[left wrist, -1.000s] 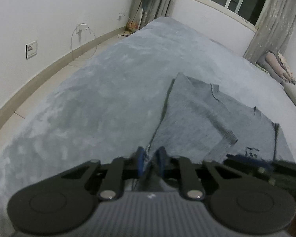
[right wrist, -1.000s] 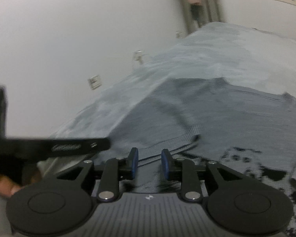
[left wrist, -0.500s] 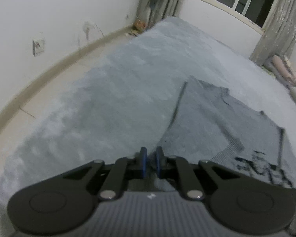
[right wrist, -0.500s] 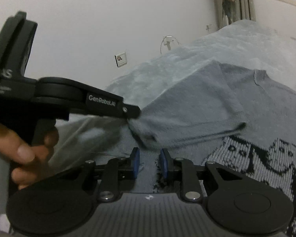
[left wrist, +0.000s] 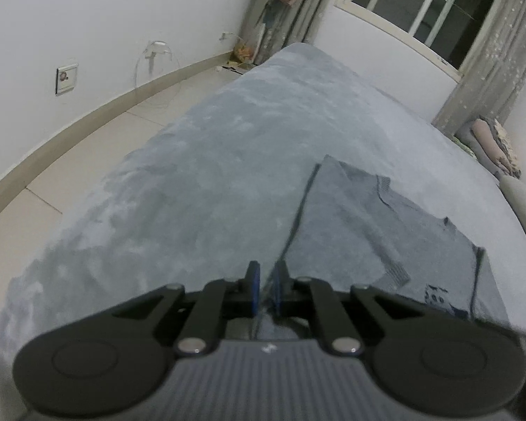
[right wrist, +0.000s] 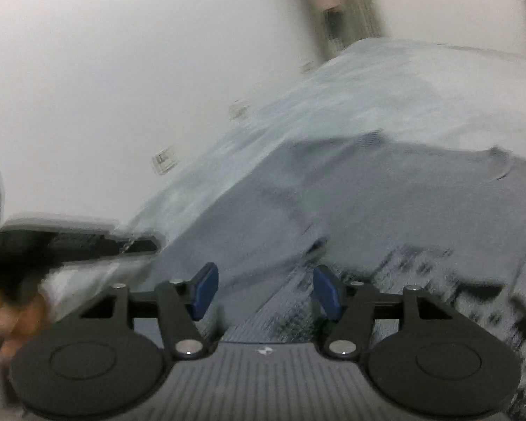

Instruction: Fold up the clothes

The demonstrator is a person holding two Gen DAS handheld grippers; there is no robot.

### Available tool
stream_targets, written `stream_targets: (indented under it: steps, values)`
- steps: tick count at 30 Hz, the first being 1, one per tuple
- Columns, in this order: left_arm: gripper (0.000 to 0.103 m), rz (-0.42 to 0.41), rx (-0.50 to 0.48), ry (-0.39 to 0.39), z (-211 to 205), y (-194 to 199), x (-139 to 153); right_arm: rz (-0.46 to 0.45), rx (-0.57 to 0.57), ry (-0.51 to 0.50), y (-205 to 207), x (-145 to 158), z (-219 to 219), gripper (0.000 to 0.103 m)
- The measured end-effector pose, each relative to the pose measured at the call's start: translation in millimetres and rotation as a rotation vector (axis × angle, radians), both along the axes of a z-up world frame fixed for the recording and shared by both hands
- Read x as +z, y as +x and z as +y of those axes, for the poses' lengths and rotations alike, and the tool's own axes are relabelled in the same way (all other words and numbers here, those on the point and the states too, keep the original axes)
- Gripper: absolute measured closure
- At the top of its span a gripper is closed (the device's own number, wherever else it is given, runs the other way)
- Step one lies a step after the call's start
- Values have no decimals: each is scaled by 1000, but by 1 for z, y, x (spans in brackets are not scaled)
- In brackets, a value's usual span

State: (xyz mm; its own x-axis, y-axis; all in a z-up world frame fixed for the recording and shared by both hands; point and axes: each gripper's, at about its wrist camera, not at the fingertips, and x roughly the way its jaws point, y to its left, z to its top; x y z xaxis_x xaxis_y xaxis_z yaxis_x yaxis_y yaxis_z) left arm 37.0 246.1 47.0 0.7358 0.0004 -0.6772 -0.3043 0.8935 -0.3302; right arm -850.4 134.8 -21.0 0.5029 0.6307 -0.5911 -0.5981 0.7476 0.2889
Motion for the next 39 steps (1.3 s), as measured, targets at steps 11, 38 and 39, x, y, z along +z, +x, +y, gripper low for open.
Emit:
stream_targets:
  steps: [11, 38, 39]
  values:
    - [92, 52, -51, 109, -21, 9, -6, -11, -77, -115, 43, -8, 12, 99]
    - [71, 42, -109, 118, -29, 8, 0, -55, -244, -192, 97, 32, -39, 99]
    - [71, 43, -109, 117, -30, 8, 0, -61, -248, -202, 100, 34, -39, 99]
